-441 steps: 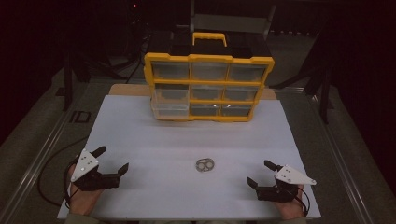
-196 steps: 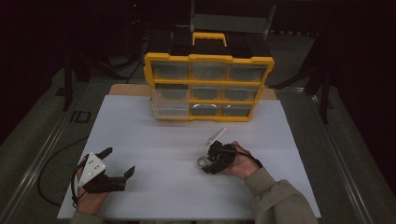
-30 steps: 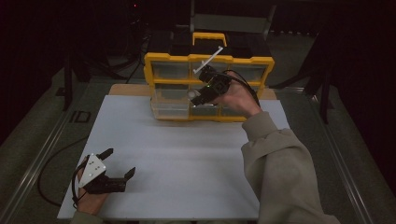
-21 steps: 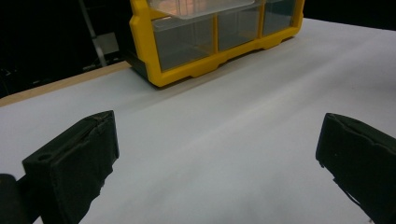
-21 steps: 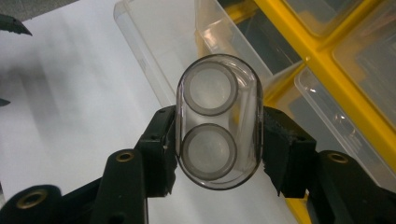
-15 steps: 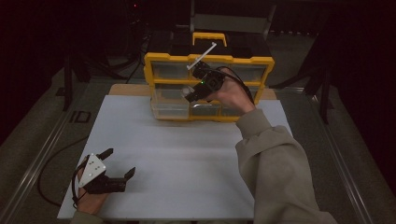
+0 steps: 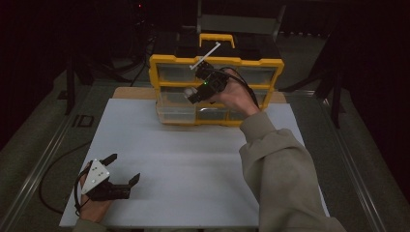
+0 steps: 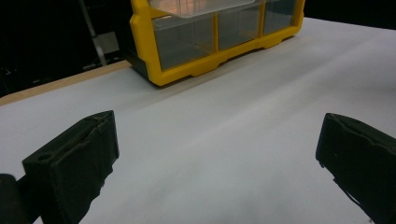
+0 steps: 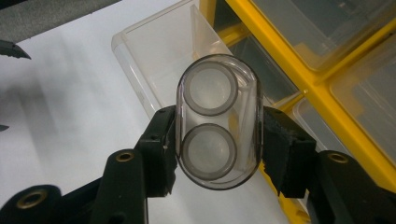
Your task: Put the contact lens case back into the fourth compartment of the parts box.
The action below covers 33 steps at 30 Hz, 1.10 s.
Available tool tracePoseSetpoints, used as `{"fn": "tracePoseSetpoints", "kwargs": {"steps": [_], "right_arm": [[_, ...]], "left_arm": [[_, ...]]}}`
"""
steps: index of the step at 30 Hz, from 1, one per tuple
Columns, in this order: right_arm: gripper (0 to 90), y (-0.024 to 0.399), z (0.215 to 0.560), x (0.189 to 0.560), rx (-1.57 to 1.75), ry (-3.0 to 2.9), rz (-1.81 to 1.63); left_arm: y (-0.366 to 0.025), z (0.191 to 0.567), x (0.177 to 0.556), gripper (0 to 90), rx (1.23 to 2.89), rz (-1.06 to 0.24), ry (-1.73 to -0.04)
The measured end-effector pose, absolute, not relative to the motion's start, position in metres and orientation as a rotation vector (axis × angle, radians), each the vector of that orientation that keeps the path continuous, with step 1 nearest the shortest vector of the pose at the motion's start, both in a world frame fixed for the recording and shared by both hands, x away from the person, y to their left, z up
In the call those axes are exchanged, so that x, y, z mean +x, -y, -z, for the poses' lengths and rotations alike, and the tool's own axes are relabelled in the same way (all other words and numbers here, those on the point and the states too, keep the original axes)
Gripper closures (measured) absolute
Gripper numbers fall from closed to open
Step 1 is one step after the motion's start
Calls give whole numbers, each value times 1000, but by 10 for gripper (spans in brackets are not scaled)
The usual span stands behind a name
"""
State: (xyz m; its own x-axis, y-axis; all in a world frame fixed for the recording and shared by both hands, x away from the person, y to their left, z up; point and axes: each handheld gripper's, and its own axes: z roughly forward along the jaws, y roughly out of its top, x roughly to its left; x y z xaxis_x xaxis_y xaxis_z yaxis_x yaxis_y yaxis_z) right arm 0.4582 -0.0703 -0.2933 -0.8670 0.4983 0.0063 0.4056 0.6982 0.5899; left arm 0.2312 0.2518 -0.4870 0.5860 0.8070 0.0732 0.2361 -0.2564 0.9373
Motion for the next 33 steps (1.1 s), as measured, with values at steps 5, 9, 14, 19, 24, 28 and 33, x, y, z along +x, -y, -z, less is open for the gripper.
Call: {"fn": "tracePoseSetpoints", "kwargs": {"steps": [5, 9, 14, 19, 24, 28, 33], "right_arm": [[486, 66, 296, 460, 746, -2747, -906], [486, 63, 297, 461, 753, -2747, -910], [486, 56, 301, 463, 754, -2743, -908], [486, 50, 304, 464, 767, -2731, -910], [485, 44, 308, 466, 780, -2729, -904], [452, 43, 310, 467, 794, -2732, -920], [261, 47, 308, 463, 782, -2704, -924]], "left_arm": [[-252, 487, 231, 1, 1788, -695, -855], [-252, 487, 231, 1, 1790, -695, -854], [-252, 487, 231, 1, 1790, -694, -853], [-252, 487, 231, 1, 1790, -694, -853], [-252, 487, 231, 1, 1789, -692, -852], [-252, 487, 231, 1, 1789, -692, -851], [-252, 487, 231, 1, 1792, -692, -850]]}}
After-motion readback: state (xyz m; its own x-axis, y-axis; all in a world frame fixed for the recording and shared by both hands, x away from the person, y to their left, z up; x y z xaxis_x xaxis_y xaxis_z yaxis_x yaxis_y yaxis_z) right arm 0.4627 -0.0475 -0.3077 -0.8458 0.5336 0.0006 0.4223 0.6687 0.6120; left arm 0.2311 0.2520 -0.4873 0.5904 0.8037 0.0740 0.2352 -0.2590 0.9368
